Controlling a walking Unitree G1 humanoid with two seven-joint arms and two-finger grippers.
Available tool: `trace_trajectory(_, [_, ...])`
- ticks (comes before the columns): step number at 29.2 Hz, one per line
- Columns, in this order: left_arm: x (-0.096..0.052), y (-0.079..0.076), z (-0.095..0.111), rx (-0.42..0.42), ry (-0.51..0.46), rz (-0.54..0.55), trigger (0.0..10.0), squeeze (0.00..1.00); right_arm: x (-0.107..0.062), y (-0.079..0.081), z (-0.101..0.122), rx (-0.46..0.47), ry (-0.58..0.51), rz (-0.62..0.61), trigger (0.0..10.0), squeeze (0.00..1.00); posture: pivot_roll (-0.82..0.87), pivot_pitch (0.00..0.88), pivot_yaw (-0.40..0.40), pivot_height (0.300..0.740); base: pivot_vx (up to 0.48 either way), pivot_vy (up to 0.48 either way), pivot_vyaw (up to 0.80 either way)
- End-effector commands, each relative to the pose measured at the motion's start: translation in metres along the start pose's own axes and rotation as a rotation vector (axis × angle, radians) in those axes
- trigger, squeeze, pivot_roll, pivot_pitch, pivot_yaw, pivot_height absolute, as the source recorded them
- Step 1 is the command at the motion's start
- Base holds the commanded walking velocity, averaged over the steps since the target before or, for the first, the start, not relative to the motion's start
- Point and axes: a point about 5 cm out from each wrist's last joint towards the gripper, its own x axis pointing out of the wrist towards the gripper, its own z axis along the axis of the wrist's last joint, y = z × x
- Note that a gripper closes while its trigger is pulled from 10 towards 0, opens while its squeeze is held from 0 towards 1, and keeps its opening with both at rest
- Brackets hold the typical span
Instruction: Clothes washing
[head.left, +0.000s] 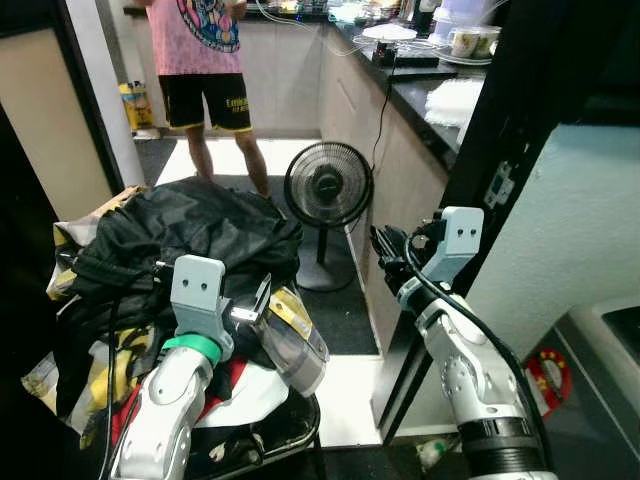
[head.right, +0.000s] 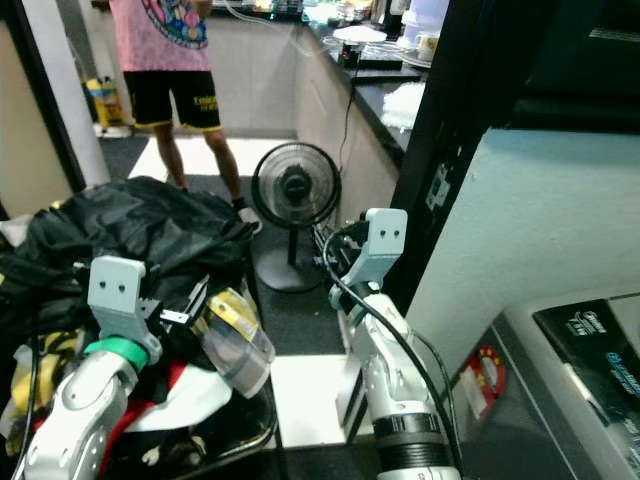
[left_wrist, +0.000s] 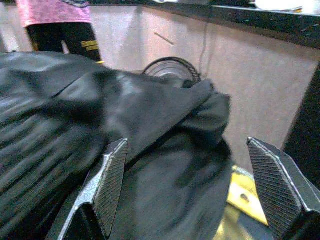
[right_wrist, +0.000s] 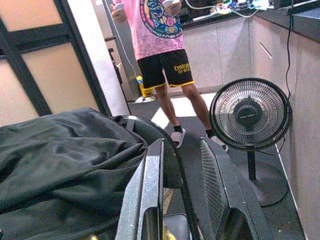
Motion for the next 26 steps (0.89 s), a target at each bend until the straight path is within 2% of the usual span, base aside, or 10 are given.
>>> trace_trajectory(1, [-0.005, 0.009, -0.011, -0.014, 0.04, 0.06, 10.0, 0.0, -0.002, -0.003, -0.004, 0.019, 0.014, -0.017, 10.0, 0.0, 0.03, 0.0, 0.01, 0.74, 0.0, 0.0, 0.0])
trace_trajectory(8, [0.0, 0.017, -0.003, -0.02, 0.019, 0.12, 10.0, 0.0, 0.003, 0.0, -0.001, 0.068, 0.013, -0.015, 10.0, 0.0, 0.04, 0.0, 0.002, 0.74, 0.0, 0.0, 0.0])
trace_trajectory(10, [0.002, 0.018, 0.001, -0.011, 0.003, 0.124, 10.0, 0.0, 0.007, 0.003, 0.004, 0.091, -0.002, -0.002, 10.0, 0.0, 0.04, 0.0, -0.006, 0.74, 0.0, 0.0, 0.0])
trace_trajectory(13, [0.005, 0.02, 0.011, 0.016, -0.042, 0.134, 10.0, 0.0, 0.017, 0.012, 0.02, 0.183, -0.045, 0.035, 10.0, 0.0, 0.05, 0.0, -0.011, 0.74, 0.0, 0.0, 0.0])
trace_trajectory(16, [0.005, 0.02, 0.012, 0.017, -0.044, 0.136, 10.0, 0.0, 0.017, 0.013, 0.021, 0.195, -0.049, 0.038, 10.0, 0.0, 0.05, 0.0, -0.011, 0.74, 0.0, 0.0, 0.0])
trace_trajectory(18, [0.005, 0.02, 0.013, 0.018, -0.05, 0.141, 10.0, 0.0, 0.021, 0.014, 0.029, 0.325, -0.066, 0.041, 10.0, 0.0, 0.05, 0.0, -0.012, 0.74, 0.0, 0.0, 0.0])
trace_trajectory(26, [0.006, 0.02, 0.013, 0.018, -0.051, 0.144, 10.0, 0.0, 0.022, 0.015, 0.031, 0.345, -0.064, 0.042, 10.0, 0.0, 0.05, 0.0, -0.012, 0.74, 0.0, 0.0, 0.0])
